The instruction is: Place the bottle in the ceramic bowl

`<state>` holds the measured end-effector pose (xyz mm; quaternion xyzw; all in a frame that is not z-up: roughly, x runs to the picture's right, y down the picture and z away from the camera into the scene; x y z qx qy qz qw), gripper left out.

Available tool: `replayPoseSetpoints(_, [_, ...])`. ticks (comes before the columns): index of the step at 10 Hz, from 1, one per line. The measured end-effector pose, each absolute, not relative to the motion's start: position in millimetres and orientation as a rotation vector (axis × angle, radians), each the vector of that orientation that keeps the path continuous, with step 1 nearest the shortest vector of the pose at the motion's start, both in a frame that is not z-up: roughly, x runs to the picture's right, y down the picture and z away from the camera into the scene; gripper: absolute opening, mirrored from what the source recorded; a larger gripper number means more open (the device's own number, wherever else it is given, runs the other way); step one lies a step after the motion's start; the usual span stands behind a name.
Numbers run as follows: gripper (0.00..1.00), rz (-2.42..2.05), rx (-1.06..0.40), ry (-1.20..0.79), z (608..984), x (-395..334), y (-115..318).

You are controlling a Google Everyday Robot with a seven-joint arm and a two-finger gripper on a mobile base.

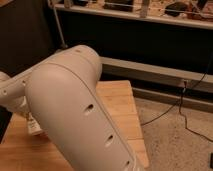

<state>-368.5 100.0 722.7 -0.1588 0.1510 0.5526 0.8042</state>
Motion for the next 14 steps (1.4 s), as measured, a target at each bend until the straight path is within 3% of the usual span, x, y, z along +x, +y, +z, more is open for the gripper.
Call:
replayPoseSetpoints(5, [0.03, 1.16, -0.341, 0.335, 757, -367, 111])
replayPoseSetpoints(8, [0.32, 1.157, -0.384, 0.322, 781, -365, 135])
replayPoseSetpoints(12, [0.74, 1.165, -0.387, 0.276, 777, -352, 132])
replayPoseSetpoints(14, [0.8, 1.162, -0.381, 0.259, 770, -348, 128])
